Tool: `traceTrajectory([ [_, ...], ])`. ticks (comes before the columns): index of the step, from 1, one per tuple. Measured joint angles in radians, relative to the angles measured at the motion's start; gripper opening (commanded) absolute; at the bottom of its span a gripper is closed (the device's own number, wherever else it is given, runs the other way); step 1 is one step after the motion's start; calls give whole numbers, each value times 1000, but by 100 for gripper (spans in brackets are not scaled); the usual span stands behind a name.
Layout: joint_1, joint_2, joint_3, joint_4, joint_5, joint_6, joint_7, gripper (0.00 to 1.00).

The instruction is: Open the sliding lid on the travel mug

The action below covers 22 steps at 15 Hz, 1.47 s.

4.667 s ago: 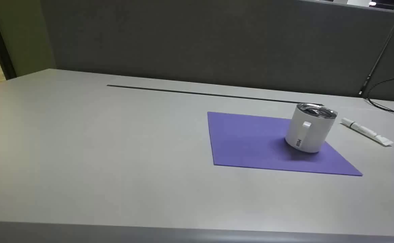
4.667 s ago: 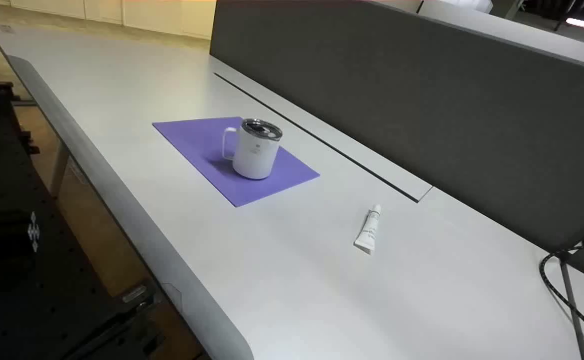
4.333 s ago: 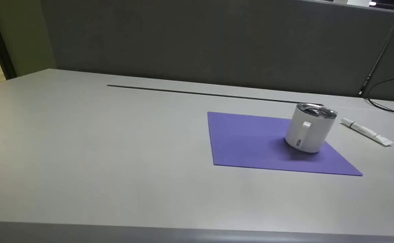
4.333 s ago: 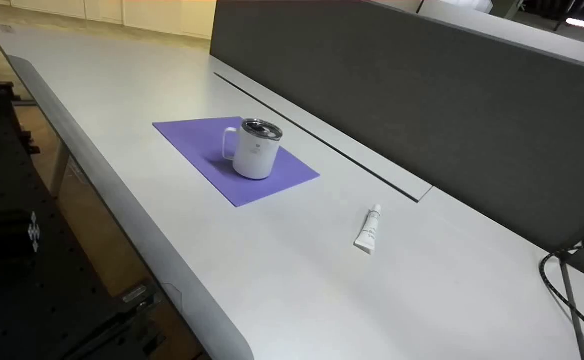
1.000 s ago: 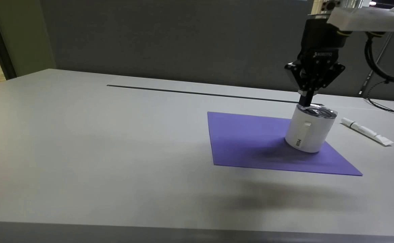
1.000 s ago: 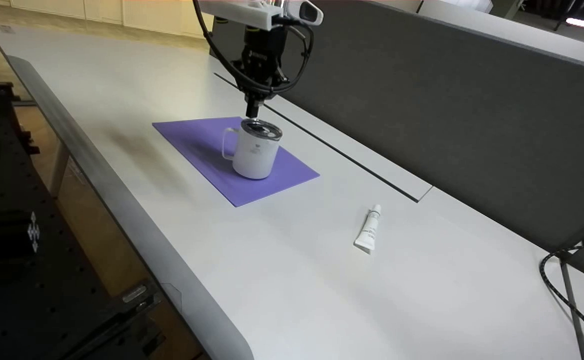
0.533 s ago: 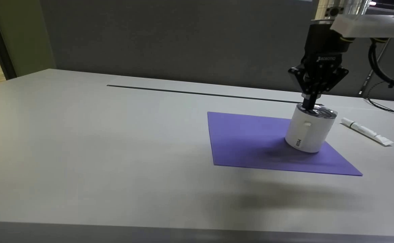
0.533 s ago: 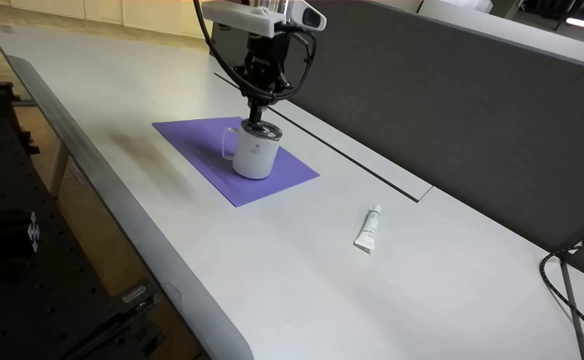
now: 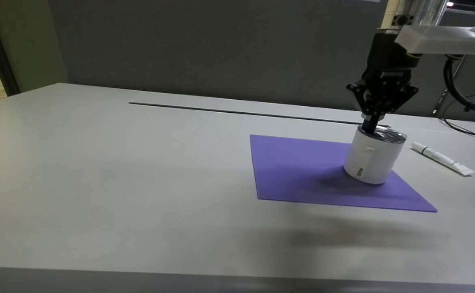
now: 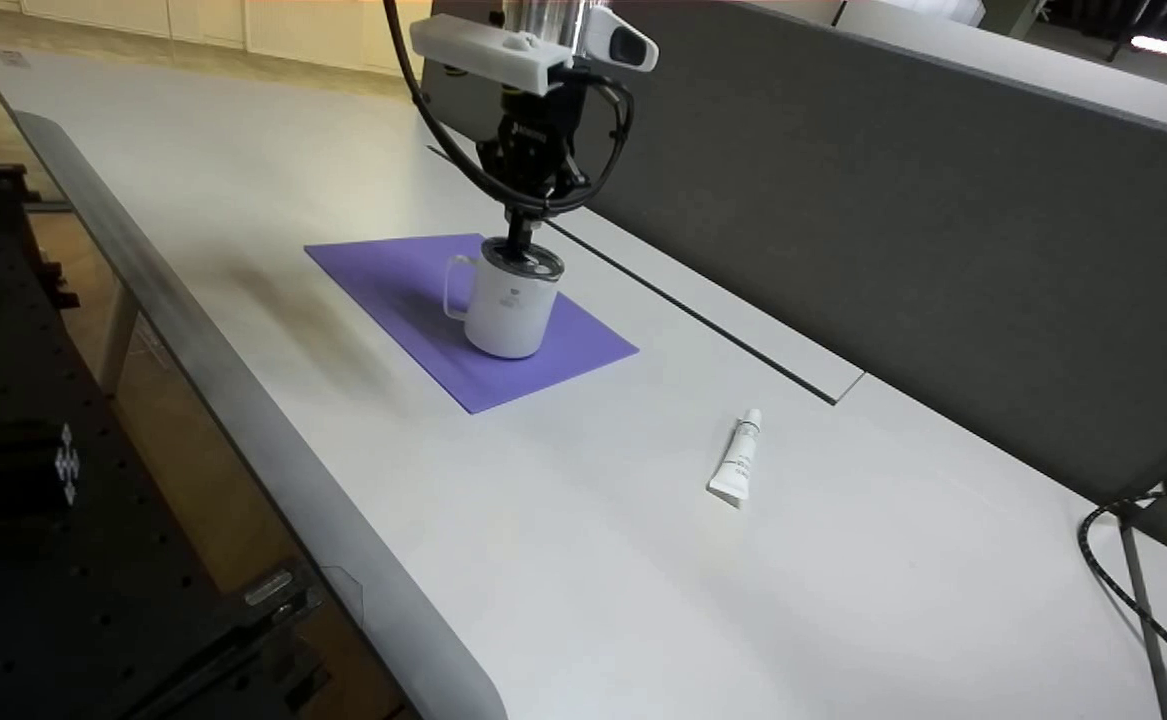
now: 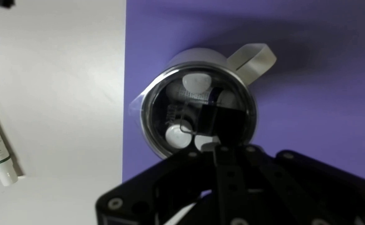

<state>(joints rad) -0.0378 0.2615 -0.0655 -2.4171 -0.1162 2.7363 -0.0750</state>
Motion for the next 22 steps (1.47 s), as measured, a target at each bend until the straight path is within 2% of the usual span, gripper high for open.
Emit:
traceTrajectory([
  [4,5,0,-10,2,-15,-7,10,0],
  [10,20,-3,-55,7,-98,-7,65,0],
  [13,20,-3,-61,9,-96,-7,69,0],
  [17,16,1,-43,9,-42,-8,60,0],
  [22,-21,17,8,41,103,-50,-11,0],
])
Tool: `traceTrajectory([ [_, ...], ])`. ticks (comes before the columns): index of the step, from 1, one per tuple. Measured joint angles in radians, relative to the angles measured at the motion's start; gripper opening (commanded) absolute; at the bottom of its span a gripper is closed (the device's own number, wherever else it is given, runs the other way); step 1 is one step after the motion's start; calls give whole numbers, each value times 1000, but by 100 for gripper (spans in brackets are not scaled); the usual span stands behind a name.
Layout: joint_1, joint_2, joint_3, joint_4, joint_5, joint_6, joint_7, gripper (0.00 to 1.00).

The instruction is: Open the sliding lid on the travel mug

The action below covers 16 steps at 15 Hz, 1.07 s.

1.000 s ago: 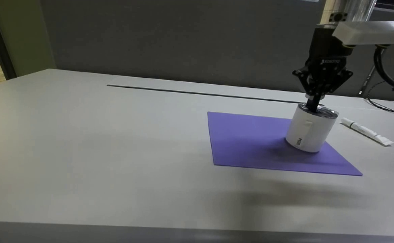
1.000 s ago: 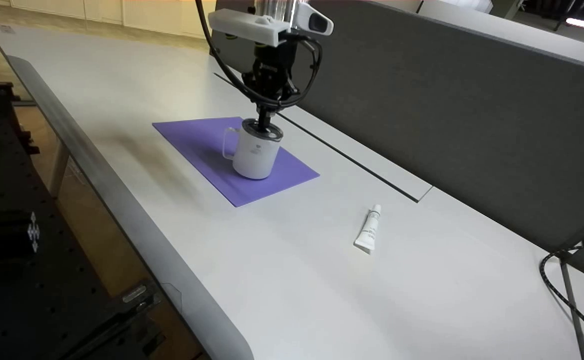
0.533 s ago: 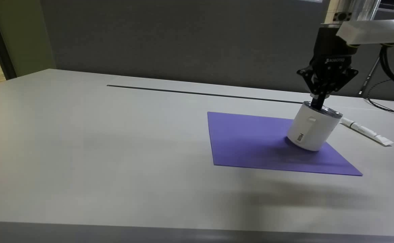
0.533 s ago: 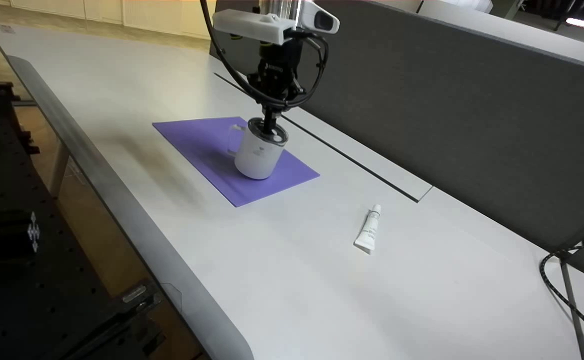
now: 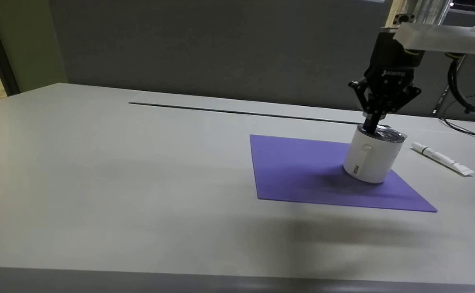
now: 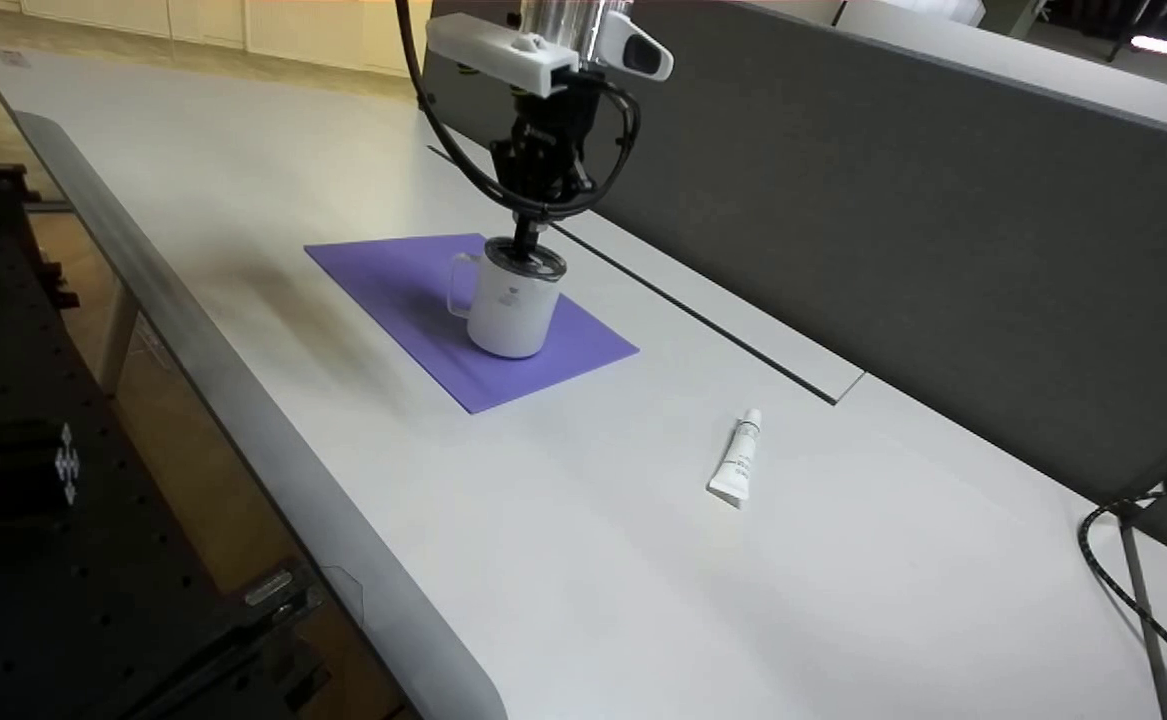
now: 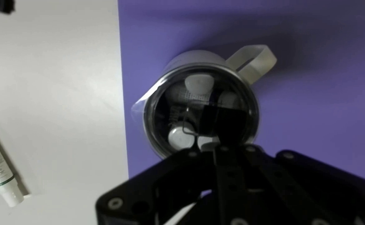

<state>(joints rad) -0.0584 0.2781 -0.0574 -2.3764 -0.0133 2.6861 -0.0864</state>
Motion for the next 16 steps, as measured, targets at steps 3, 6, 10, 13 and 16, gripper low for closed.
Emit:
traceTrajectory([
  [3,-37,-5,40,36,110,-55,-66,0],
  [6,-46,-62,45,98,129,-181,-87,25],
  [10,-45,-164,34,175,91,-391,-91,46],
  [13,-45,-202,27,218,45,-502,-91,66],
  [16,-45,-207,21,243,6,-559,-91,88],
])
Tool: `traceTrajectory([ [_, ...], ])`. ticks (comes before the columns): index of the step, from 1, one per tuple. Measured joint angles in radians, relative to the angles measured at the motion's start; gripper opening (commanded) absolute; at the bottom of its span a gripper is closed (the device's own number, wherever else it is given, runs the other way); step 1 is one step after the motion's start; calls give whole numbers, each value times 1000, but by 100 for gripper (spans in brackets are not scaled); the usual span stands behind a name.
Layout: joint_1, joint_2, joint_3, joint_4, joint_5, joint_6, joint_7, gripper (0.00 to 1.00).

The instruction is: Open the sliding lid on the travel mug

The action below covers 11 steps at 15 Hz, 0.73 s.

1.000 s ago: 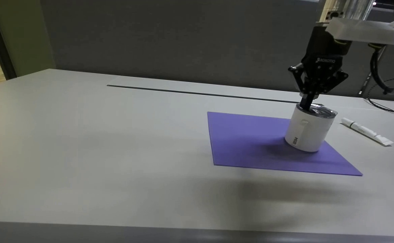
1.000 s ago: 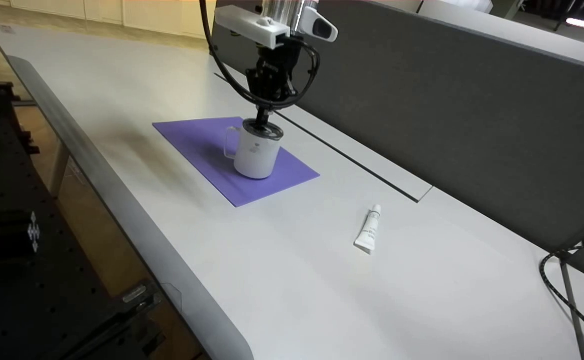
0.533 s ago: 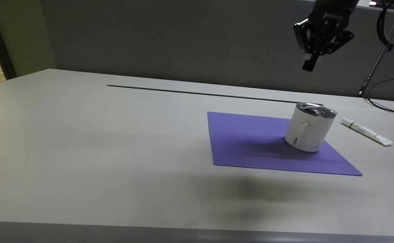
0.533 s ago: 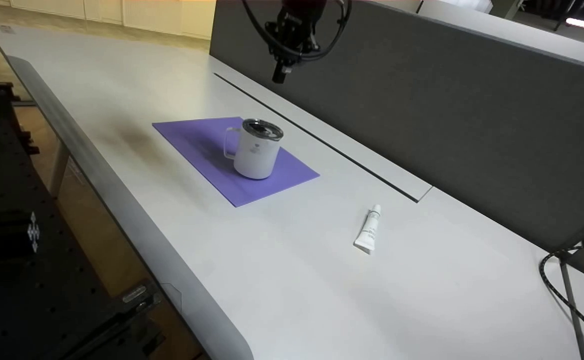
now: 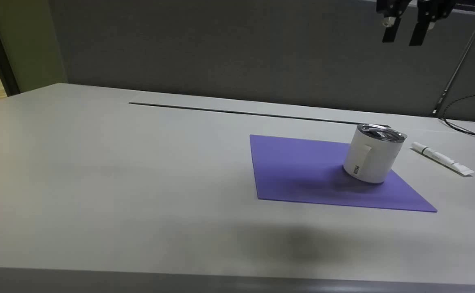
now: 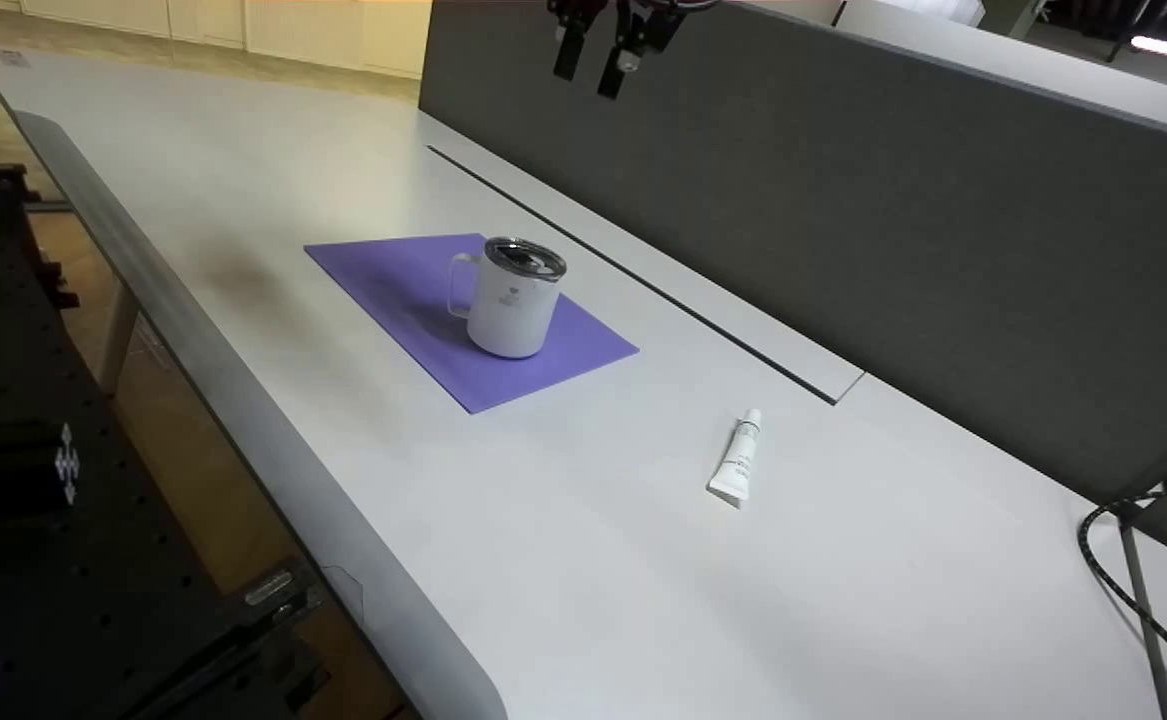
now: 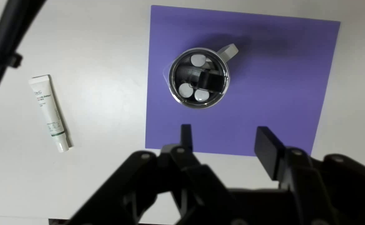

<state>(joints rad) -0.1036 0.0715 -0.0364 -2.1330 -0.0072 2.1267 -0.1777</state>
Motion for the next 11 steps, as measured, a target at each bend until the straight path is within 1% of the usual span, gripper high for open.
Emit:
traceTrajectory([
  [2,0,1,-1,7,-16,-19,0,98],
  [3,0,2,-1,9,-19,-26,0,100],
  [8,4,6,-1,13,-39,-42,0,100],
  [11,7,7,-1,13,-70,-42,0,100],
])
